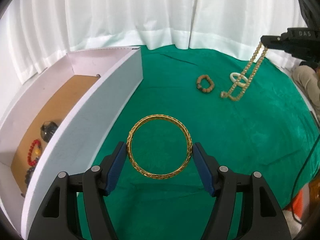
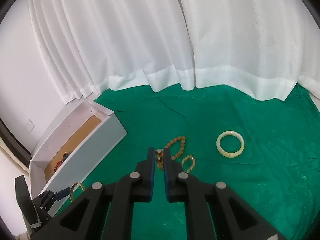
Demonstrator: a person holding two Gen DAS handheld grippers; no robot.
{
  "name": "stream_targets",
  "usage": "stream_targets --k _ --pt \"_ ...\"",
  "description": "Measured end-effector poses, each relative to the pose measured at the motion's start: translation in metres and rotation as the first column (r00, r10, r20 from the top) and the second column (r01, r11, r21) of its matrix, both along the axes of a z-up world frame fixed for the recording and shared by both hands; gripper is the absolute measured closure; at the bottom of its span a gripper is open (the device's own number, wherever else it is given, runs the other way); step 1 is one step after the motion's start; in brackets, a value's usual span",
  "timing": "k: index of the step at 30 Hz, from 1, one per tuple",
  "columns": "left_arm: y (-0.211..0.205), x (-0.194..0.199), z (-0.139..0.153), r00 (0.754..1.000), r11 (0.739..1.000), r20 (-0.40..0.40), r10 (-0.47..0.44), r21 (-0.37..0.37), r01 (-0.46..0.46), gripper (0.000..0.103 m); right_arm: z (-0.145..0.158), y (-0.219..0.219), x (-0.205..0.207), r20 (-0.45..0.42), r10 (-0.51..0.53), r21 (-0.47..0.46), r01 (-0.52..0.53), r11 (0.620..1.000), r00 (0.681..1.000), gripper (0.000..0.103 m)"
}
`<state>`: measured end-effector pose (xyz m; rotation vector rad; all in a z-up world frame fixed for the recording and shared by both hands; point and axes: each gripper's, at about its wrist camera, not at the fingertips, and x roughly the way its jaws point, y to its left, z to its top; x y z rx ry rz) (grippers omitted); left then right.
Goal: Organize jewelry
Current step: 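Grasp the pearl bead necklace with the right tool and lift while the left tool holds the bangle, then carry the bangle and necklace into the white box and open both tools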
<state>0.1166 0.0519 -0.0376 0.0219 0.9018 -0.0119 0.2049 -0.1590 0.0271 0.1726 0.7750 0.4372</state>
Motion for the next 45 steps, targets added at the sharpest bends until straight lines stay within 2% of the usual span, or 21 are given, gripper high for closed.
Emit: stream_targets --k 8,14,20,25,29,34,40,45 --pt "0.008 -0.017 0.006 1.0 1.0 0.003 0.0 -0.014 0.001 0.034 0.024 0.0 -0.022 0.05 0.013 -0.004 -0.013 1.0 0.999 0.095" --pt "0.013 -0.024 0.016 1.0 0.998 0.001 0.001 -0.066 -0.001 0.034 0.04 0.002 -0.038 0.081 0.034 -0.013 -0.033 0.999 0.996 0.095" --pt "0.029 -0.034 0.048 1.0 0.987 0.026 -0.006 -0.159 0.01 0.034 0.07 0.018 -0.05 0.139 0.082 -0.012 -0.081 0.997 0.987 0.095" --pt "0.064 -0.052 0.091 0.997 0.974 0.076 0.023 -0.225 -0.005 0.034 0.104 0.044 -0.053 0.194 0.151 -0.011 -0.151 0.988 0.969 0.095" --pt "0.113 -0.068 0.122 0.987 0.971 0.109 0.118 -0.219 -0.092 0.034 0.133 0.079 -0.049 0.226 0.223 0.001 -0.229 0.973 0.948 0.095" --pt "0.174 -0.068 0.137 0.962 0.959 0.114 0.247 -0.172 -0.226 0.034 0.163 0.132 -0.048 0.278 0.311 -0.005 -0.322 0.947 0.909 0.095" --pt "0.241 -0.048 0.12 0.929 0.926 0.069 0.365 -0.134 -0.354 0.034 0.181 0.201 -0.029 0.287 0.386 0.033 -0.412 0.911 0.877 0.095" --pt "0.278 -0.026 0.091 0.912 0.904 0.006 0.411 -0.13 -0.407 0.034 0.166 0.266 -0.004 0.24 0.454 0.031 -0.474 0.88 0.858 0.095"
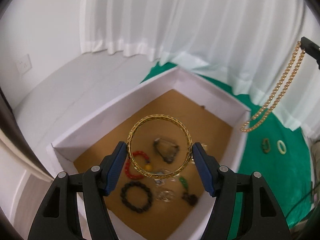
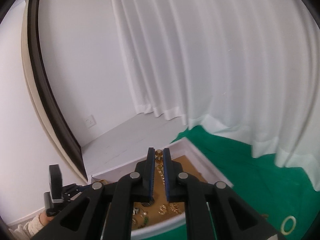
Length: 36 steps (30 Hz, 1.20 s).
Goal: Organize jewelry
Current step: 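Carry the bangle and necklace into the white box and open both tools, then withdraw both tools from the box back over the table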
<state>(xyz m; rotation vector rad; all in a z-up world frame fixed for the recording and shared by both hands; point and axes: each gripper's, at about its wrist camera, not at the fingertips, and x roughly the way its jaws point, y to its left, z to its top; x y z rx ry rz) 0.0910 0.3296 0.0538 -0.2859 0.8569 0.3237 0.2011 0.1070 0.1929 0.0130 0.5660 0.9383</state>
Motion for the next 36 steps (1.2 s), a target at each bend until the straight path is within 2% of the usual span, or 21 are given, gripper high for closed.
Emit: stream_targets --k 6,11,12,13,15,20,22,25,29,31,36 --pt "0.016 0.03 -0.032 0.998 1.0 -0.069 0.011 -0.012 -0.012 0.034 -0.052 0.069 0.025 -0.046 0.03 -0.105 -0.035 0.994 0.998 0.095" --pt "0.016 0.042 -0.052 0.992 1.0 -0.127 0.021 -0.009 -0.023 0.032 -0.091 0.098 0.035 -0.092 0.028 -0.182 -0.044 0.982 0.995 0.091" --pt "0.016 0.043 -0.054 0.991 1.0 -0.128 0.024 -0.009 -0.025 0.031 -0.097 0.098 0.034 -0.094 0.016 -0.193 -0.034 0.981 0.995 0.08" --pt "0.014 0.041 -0.054 0.991 1.0 -0.128 0.026 -0.009 -0.028 0.028 -0.098 0.096 0.033 -0.093 0.008 -0.195 -0.026 0.98 0.996 0.062" --pt "0.009 0.033 -0.05 0.993 1.0 -0.116 0.026 -0.011 -0.028 0.024 -0.101 0.087 0.029 -0.078 -0.011 -0.19 -0.004 0.982 0.997 0.05" --pt "-0.017 0.009 -0.029 0.998 1.0 -0.062 -0.002 0.019 0.003 0.018 -0.11 0.049 0.012 -0.048 -0.047 -0.201 0.036 0.979 0.998 0.048" --pt "-0.037 -0.001 -0.018 0.999 0.999 -0.026 -0.034 0.018 0.034 0.016 -0.117 0.032 0.004 -0.05 -0.064 -0.208 0.052 0.977 0.997 0.041" --pt "-0.069 -0.007 -0.007 0.995 0.995 0.009 -0.098 0.007 0.098 0.014 -0.134 -0.006 -0.015 -0.068 -0.103 -0.219 0.086 0.972 0.992 0.039" --pt "-0.124 -0.012 -0.006 0.979 0.979 0.041 -0.201 -0.028 0.203 0.013 -0.16 -0.06 -0.038 -0.075 -0.18 -0.254 0.156 0.954 0.981 0.036" --pt "-0.155 -0.011 -0.011 0.964 0.963 0.048 -0.261 -0.06 0.263 0.013 -0.173 -0.086 -0.048 -0.07 -0.22 -0.274 0.194 0.942 0.973 0.036" --pt "-0.216 0.0 -0.032 0.935 0.931 0.019 -0.353 -0.087 0.353 0.013 -0.208 -0.16 -0.07 -0.095 -0.343 -0.313 0.299 0.902 0.935 0.036"
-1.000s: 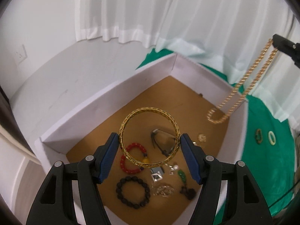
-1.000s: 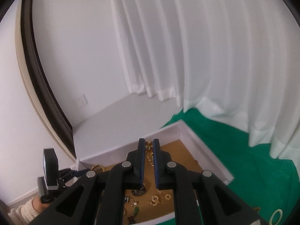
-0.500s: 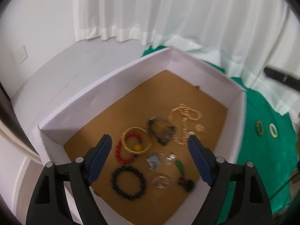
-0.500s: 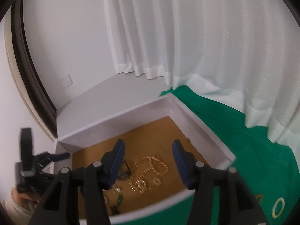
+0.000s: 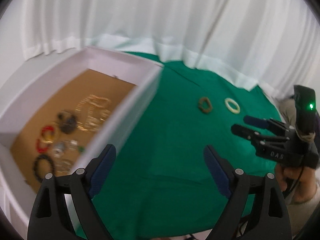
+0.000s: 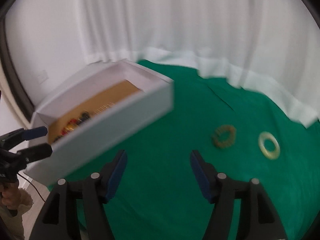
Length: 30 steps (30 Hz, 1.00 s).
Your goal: Organize jewelry
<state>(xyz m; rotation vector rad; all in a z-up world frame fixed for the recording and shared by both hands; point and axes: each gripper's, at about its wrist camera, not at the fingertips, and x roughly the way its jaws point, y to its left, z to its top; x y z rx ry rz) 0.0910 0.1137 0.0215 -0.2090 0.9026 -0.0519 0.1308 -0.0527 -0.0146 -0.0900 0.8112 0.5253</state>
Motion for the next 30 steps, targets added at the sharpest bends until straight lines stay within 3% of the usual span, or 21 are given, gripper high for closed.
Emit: stream_targets --k 5,13,30 --pt "-0.033 0.009 -0.024 0.997 0.999 -0.063 -0.041 -0.03 0.039 0.013 -0.029 -0.058 -0.021 0.003 -0.114 -0.053 0.114 0.992 0.993 0.036" --pt "-0.066 0.004 -0.032 0.994 0.996 -0.081 -0.074 0.053 0.078 0.013 -0.06 -0.118 -0.049 -0.003 -0.249 -0.023 0.249 0.968 0.968 0.036" --pt "-0.073 0.006 -0.045 0.994 0.995 -0.096 -0.058 0.077 0.066 0.013 -0.073 -0.125 -0.064 -0.005 -0.279 -0.037 0.279 0.96 0.96 0.036"
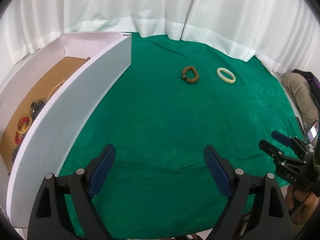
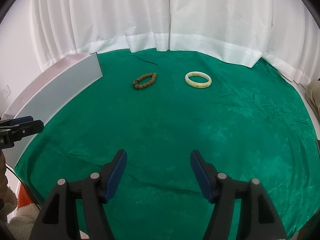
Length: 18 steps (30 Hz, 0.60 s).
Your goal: Organize jewelry
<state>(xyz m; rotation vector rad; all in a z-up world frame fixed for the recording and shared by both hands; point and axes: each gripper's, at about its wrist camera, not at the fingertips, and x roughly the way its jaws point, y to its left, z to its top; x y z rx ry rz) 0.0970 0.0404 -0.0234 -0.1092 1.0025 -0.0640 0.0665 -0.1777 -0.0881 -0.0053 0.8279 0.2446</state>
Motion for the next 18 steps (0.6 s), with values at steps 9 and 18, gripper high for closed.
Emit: stream_targets --k 9,18 --pt "-0.004 0.002 -0.004 1.0 1.0 -0.012 -0.006 0.007 0.006 0.013 -0.001 0.002 -0.007 0.004 0.005 -0.013 -0.005 1.0 1.0 0.036" --pt "-0.009 0.008 -0.011 1.0 1.0 -0.028 -0.007 0.017 0.008 0.013 -0.009 -0.01 -0.005 -0.016 -0.026 -0.004 0.026 1.0 1.0 0.036"
